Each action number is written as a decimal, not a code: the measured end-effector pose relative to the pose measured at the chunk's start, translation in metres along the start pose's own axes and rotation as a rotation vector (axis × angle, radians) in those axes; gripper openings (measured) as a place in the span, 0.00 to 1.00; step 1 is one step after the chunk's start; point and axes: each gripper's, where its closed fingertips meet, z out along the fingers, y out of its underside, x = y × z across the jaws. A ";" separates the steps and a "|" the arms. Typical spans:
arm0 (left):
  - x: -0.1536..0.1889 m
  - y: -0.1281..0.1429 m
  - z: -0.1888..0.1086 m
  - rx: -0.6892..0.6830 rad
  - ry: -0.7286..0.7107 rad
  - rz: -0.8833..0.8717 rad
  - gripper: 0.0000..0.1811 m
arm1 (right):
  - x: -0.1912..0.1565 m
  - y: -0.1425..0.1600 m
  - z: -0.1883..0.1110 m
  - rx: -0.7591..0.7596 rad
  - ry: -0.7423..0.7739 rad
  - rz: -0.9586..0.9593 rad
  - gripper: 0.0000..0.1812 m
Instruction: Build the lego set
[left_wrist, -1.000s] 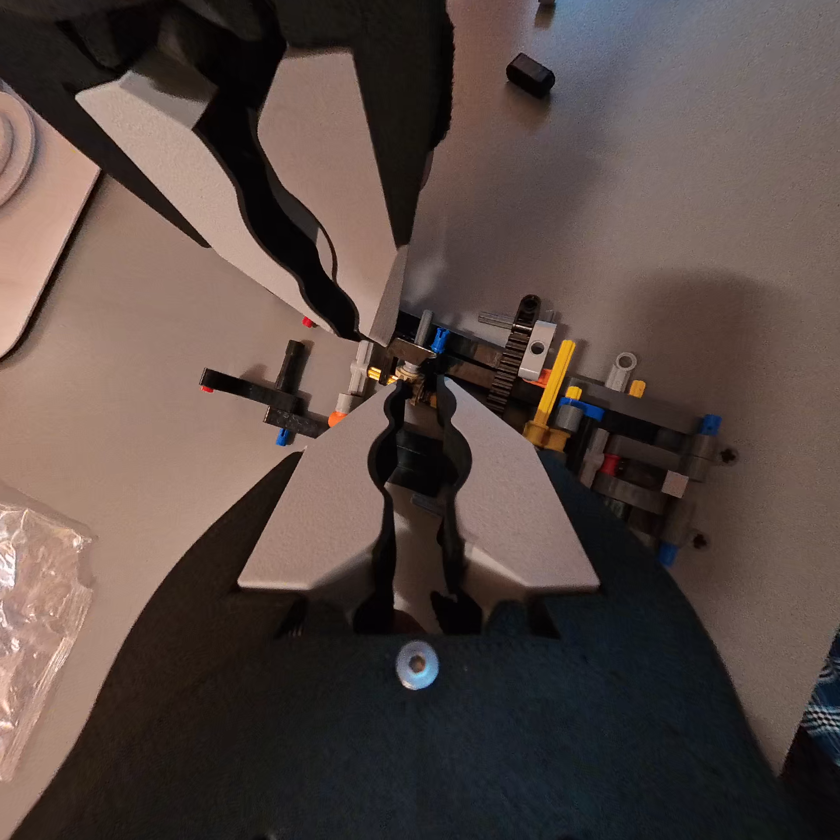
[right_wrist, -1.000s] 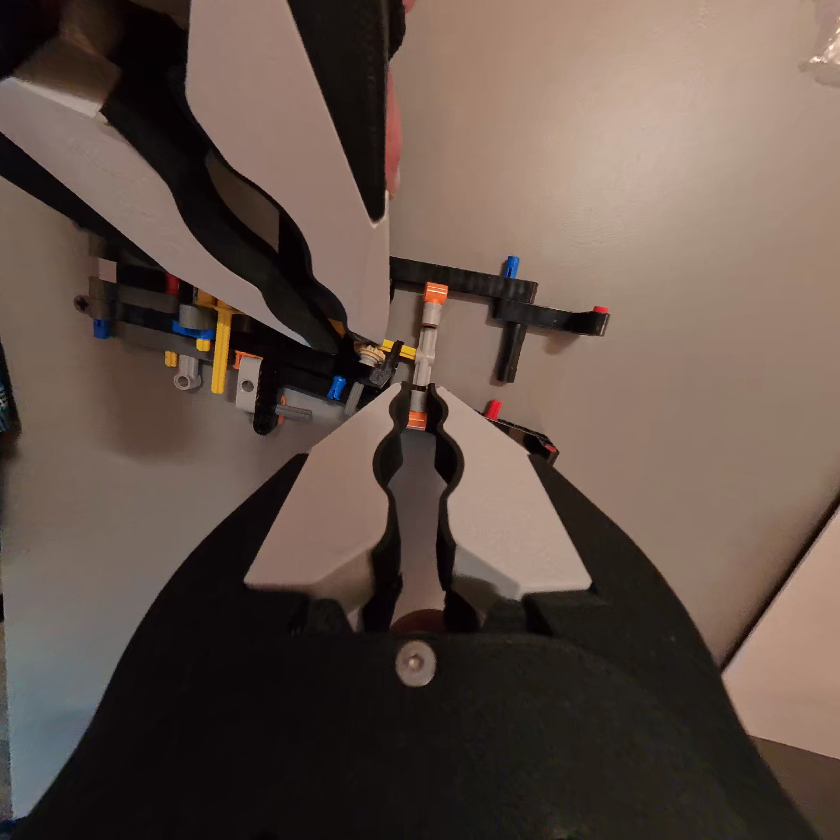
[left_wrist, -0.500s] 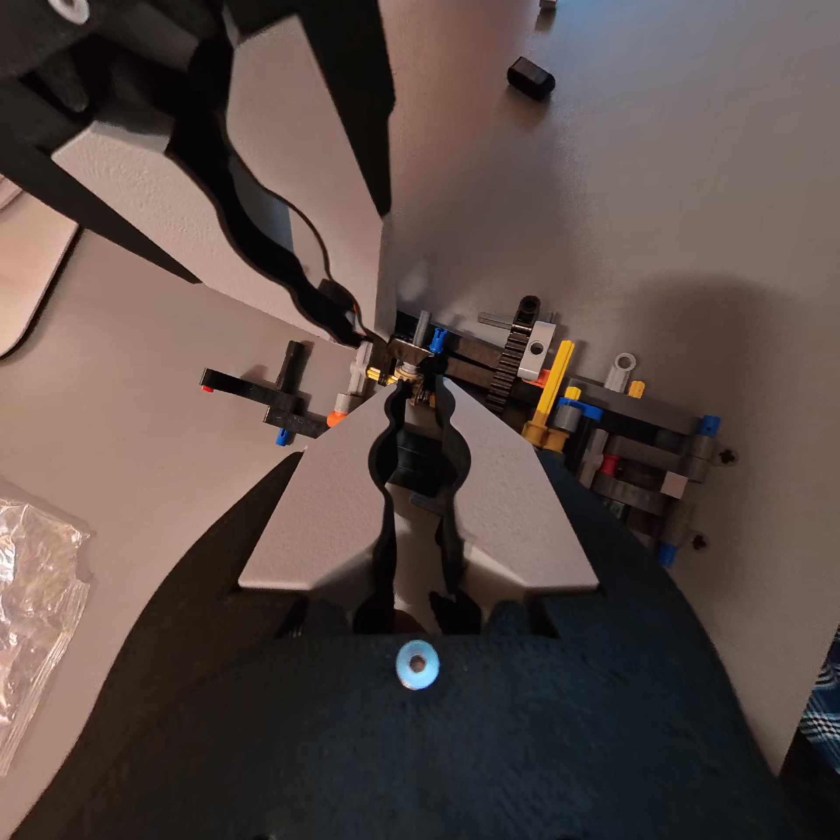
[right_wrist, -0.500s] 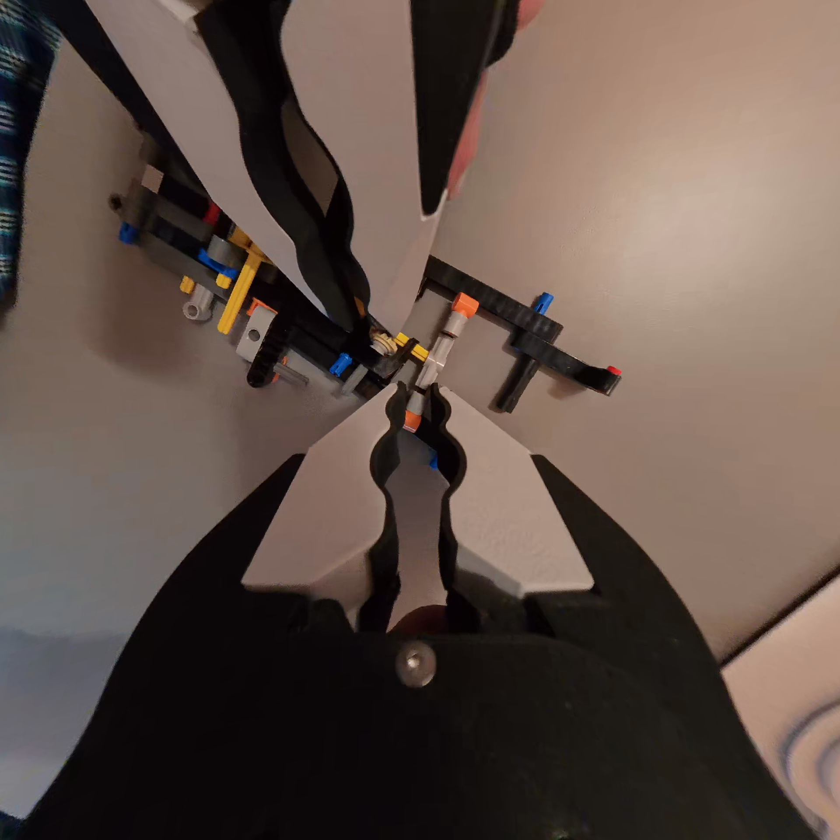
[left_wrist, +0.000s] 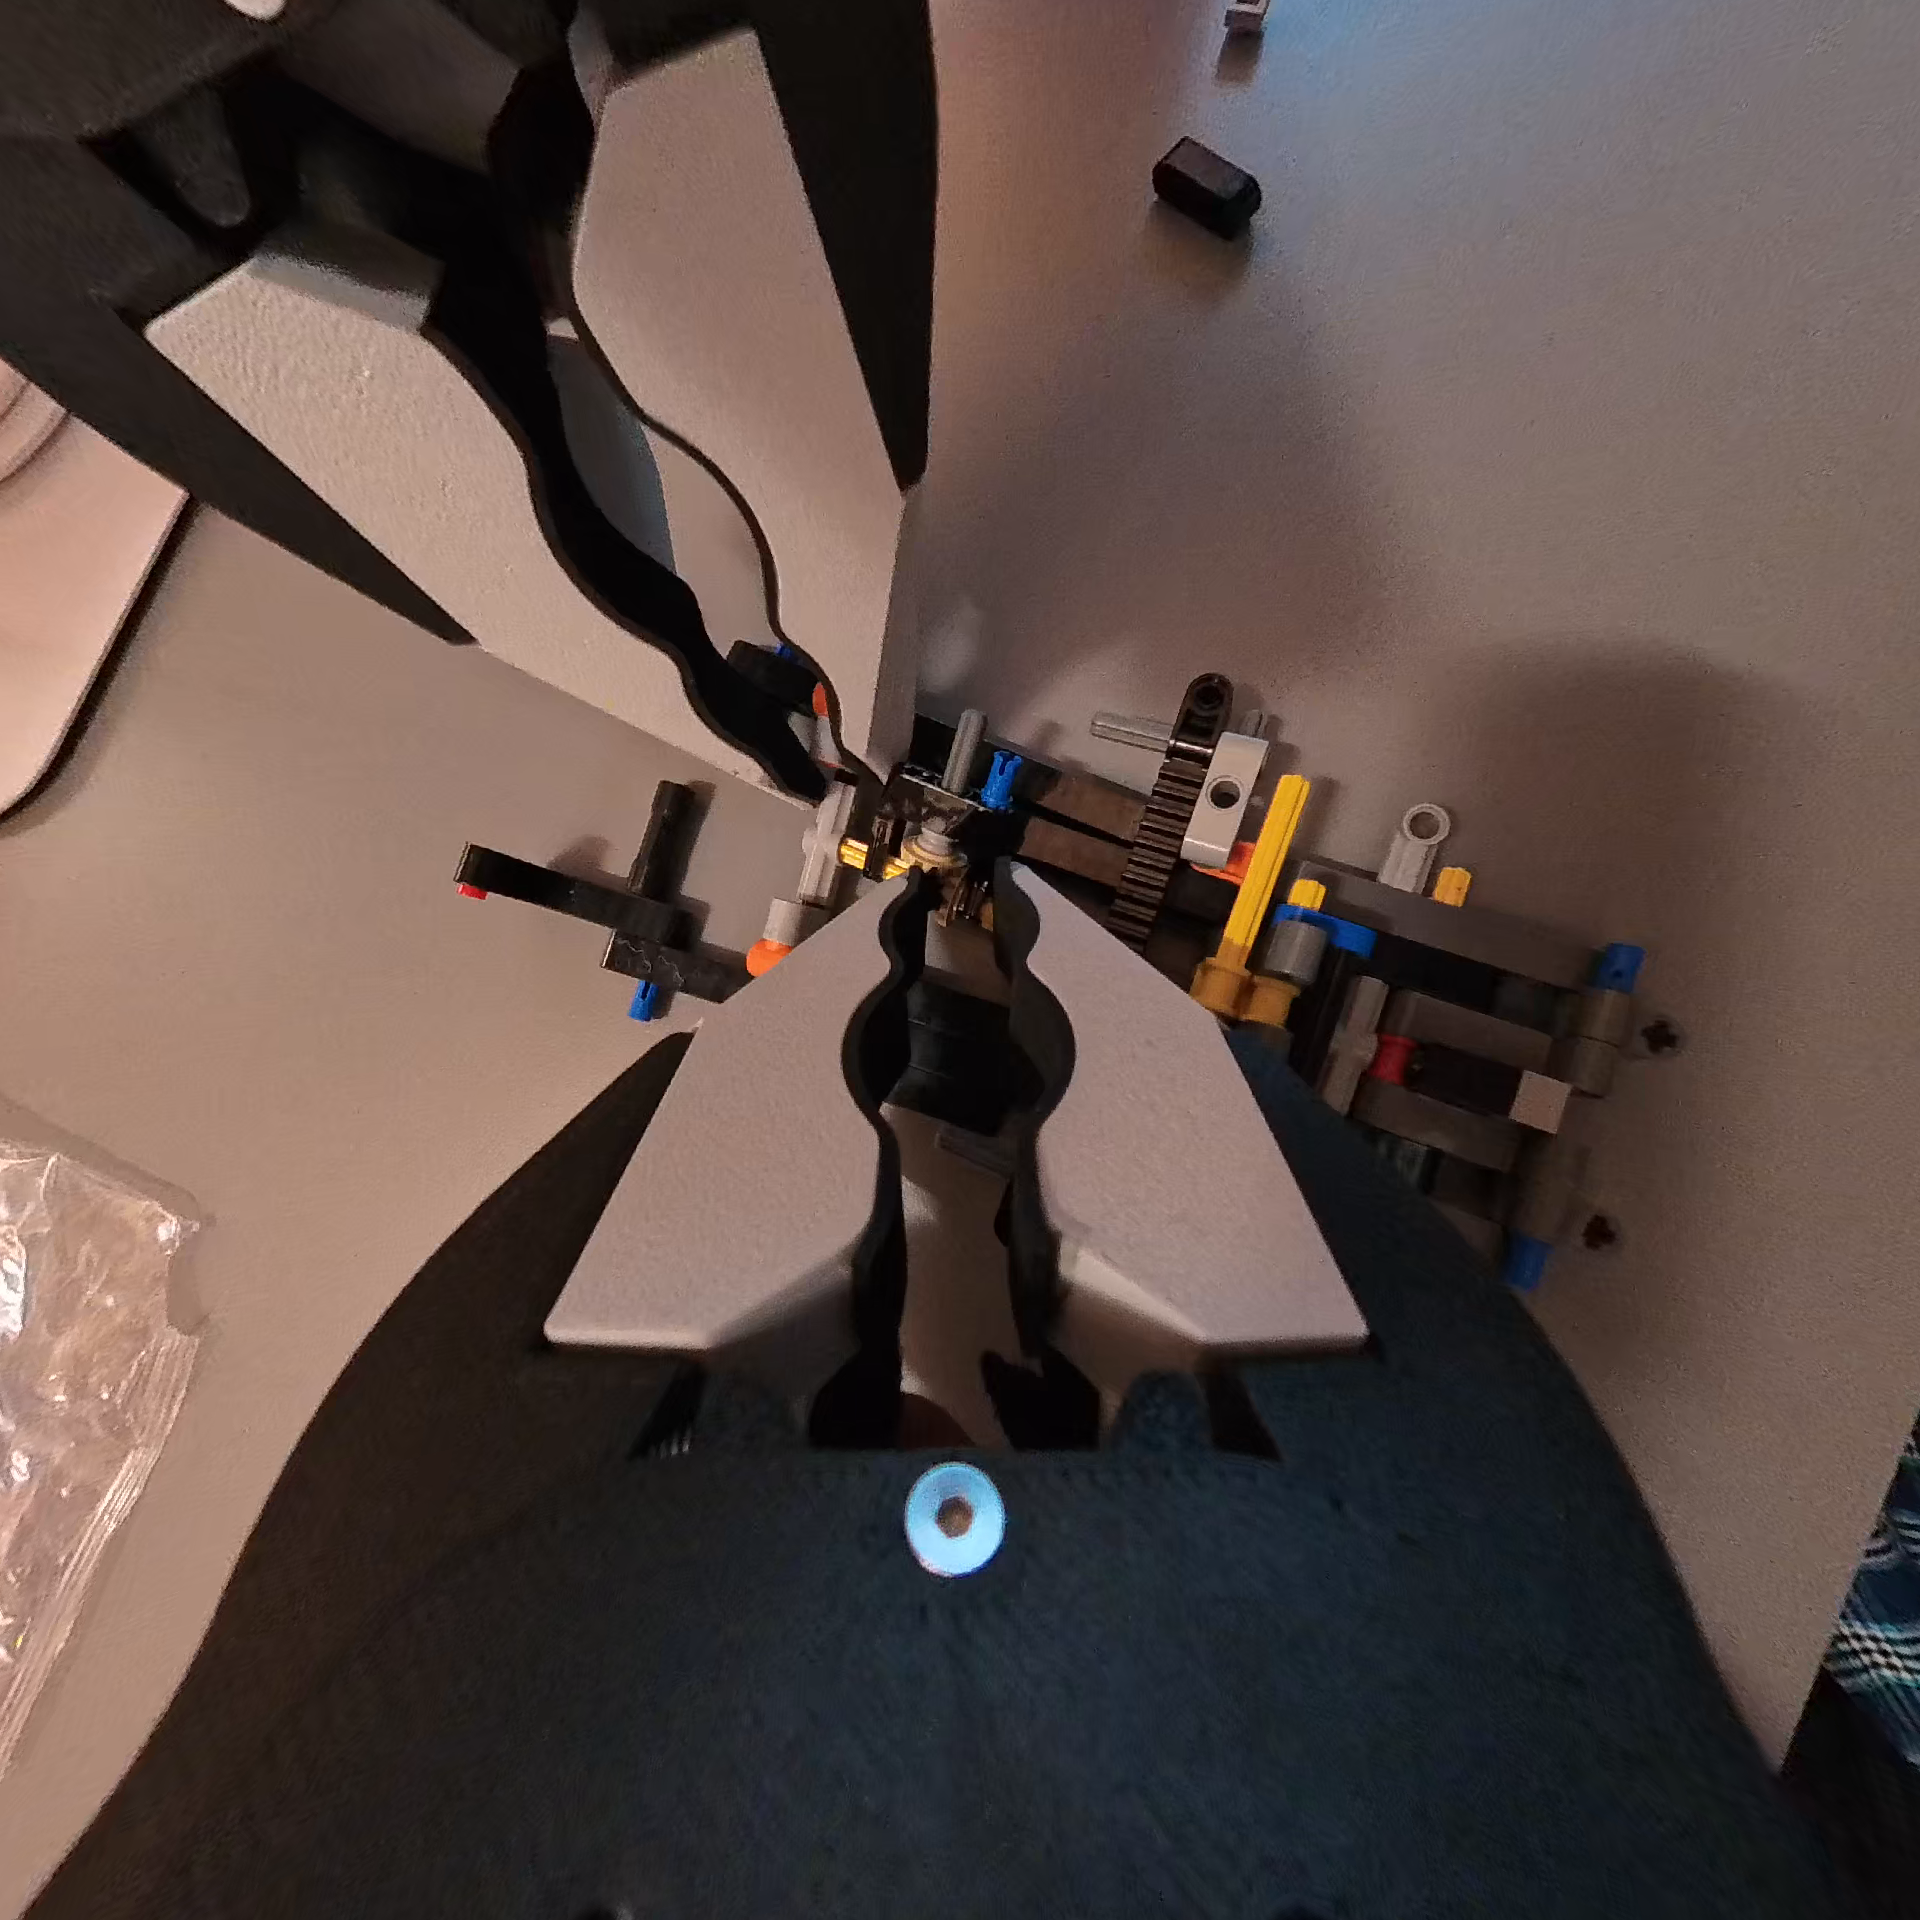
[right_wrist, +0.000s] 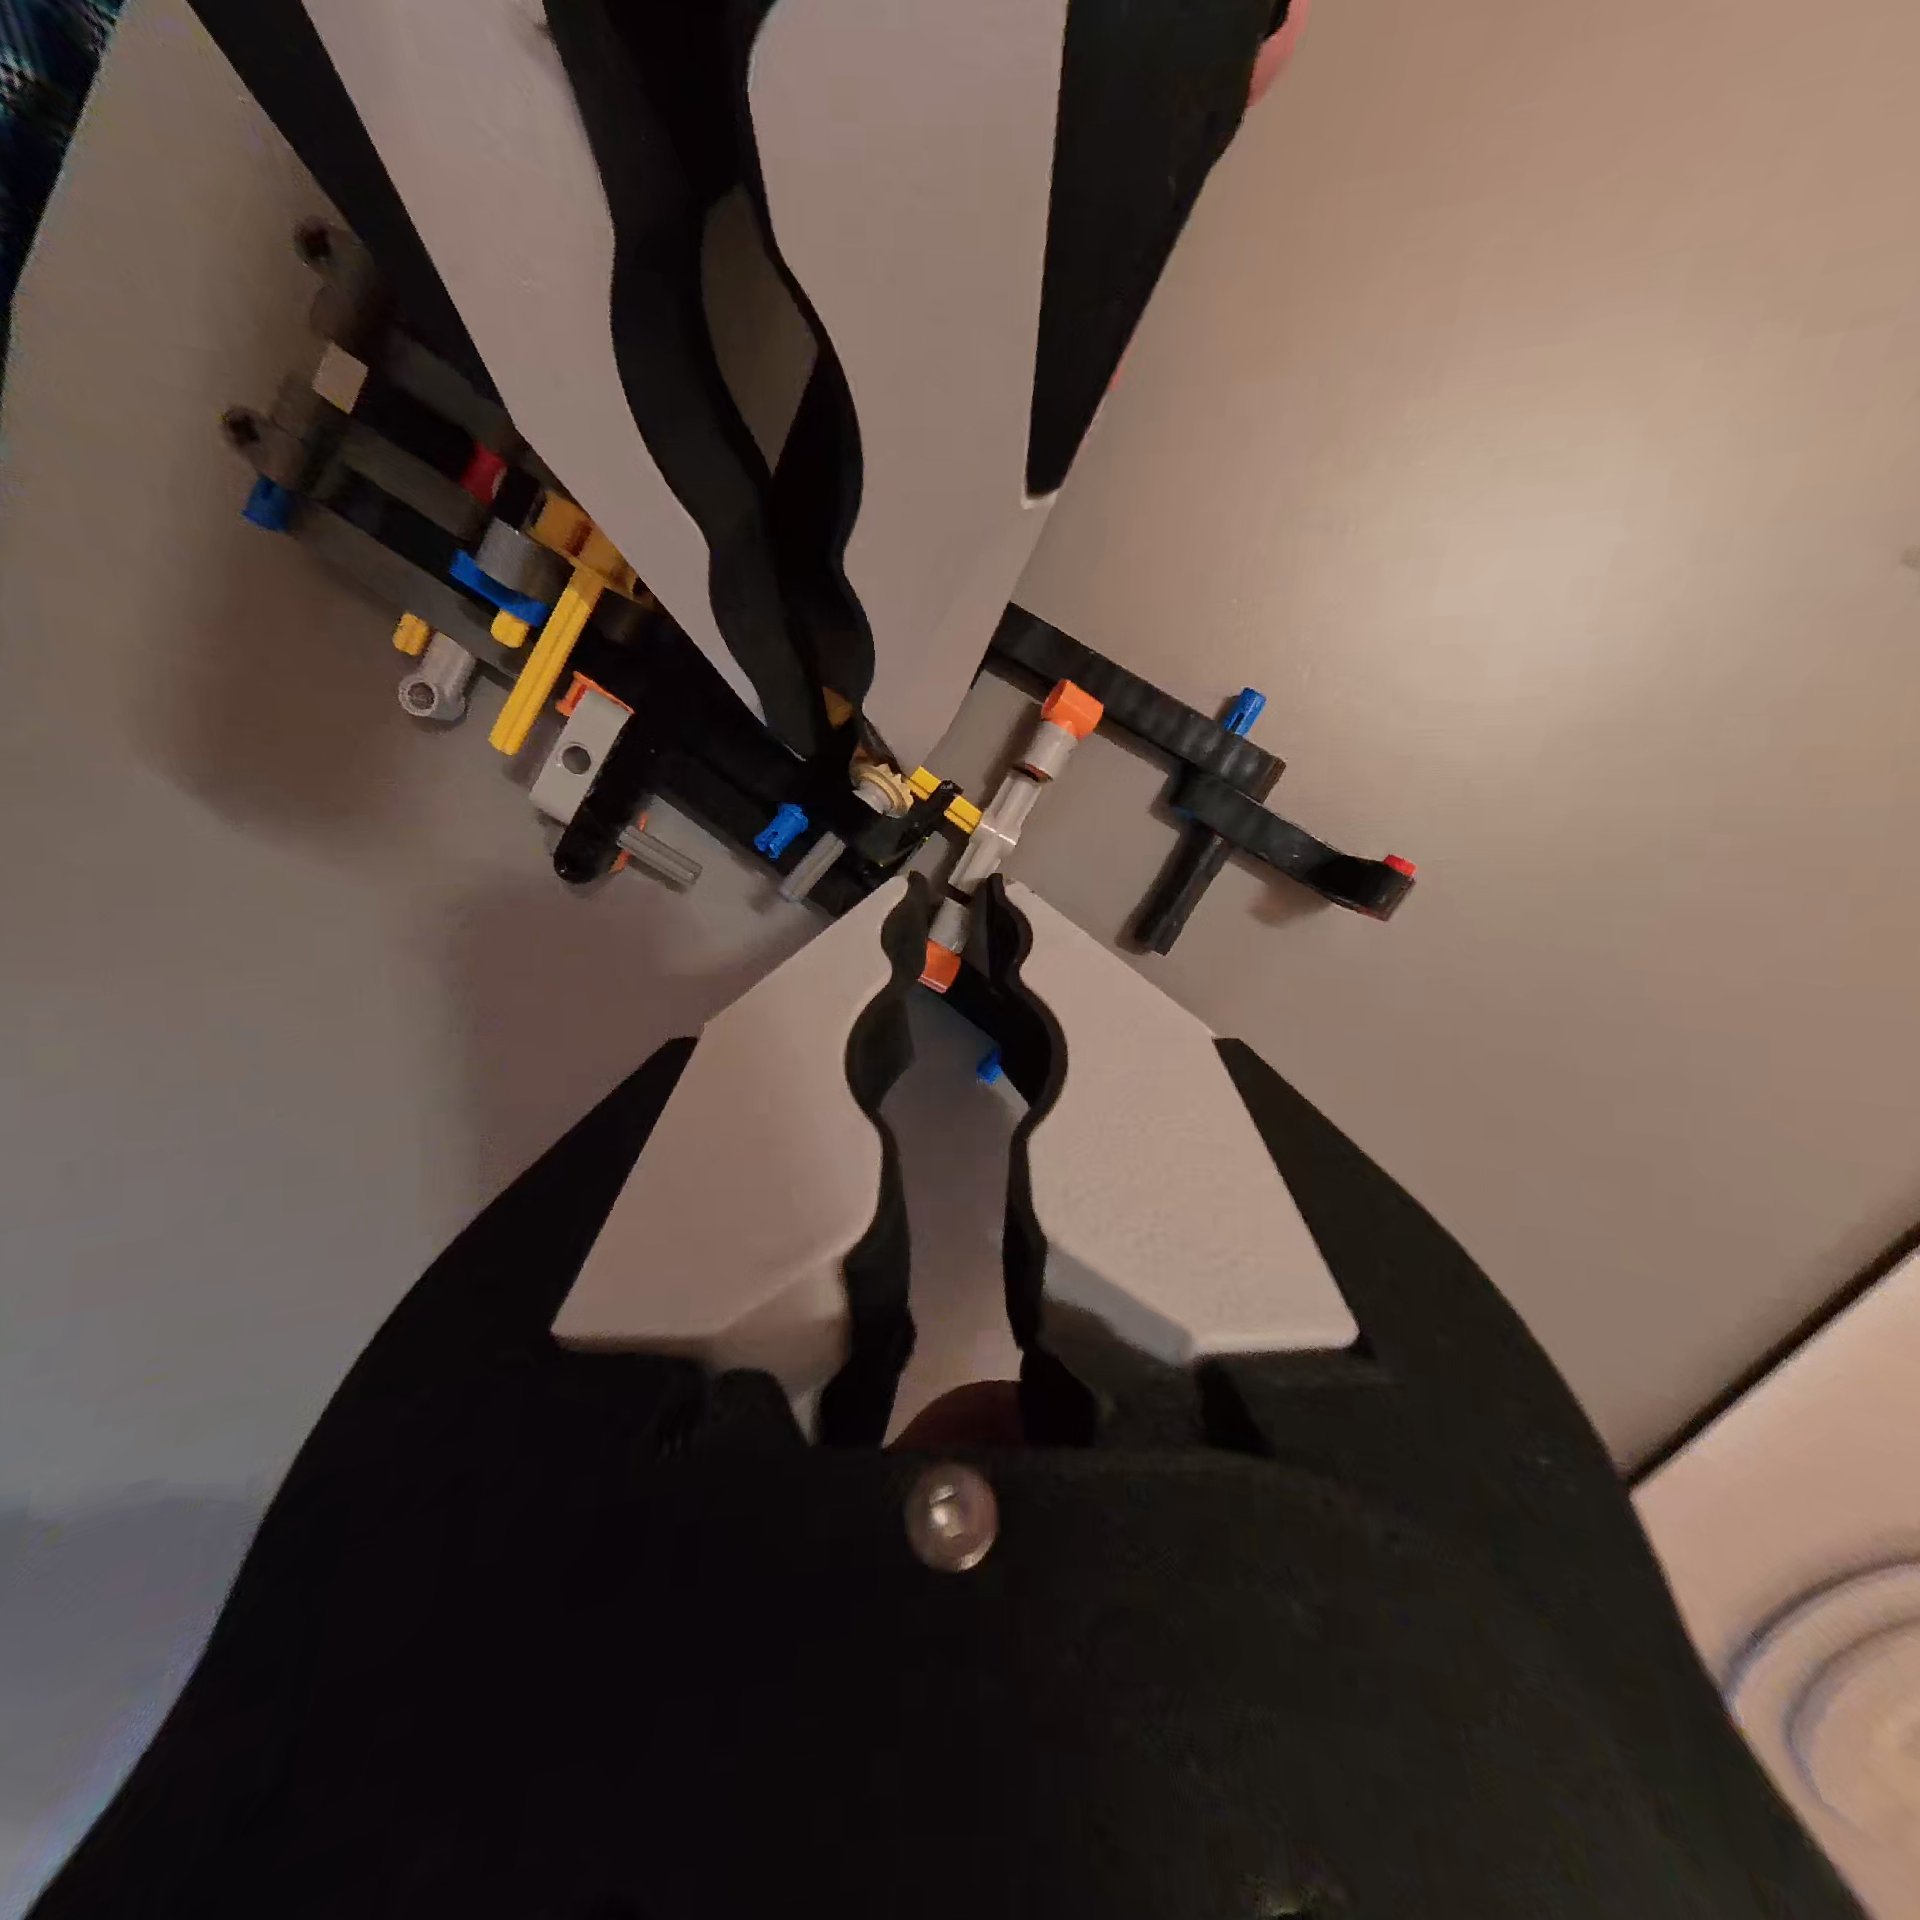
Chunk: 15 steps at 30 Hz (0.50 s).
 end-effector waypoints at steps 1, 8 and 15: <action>0.000 0.000 0.000 0.000 -0.001 -0.001 0.05 | 0.000 0.000 0.000 -0.016 0.012 -0.014 0.04; 0.003 0.000 -0.001 -0.002 -0.008 0.009 0.05 | -0.003 0.000 0.000 -0.058 0.033 -0.047 0.04; 0.003 -0.001 -0.001 0.002 -0.004 0.005 0.05 | -0.003 0.000 -0.001 0.040 -0.011 0.063 0.05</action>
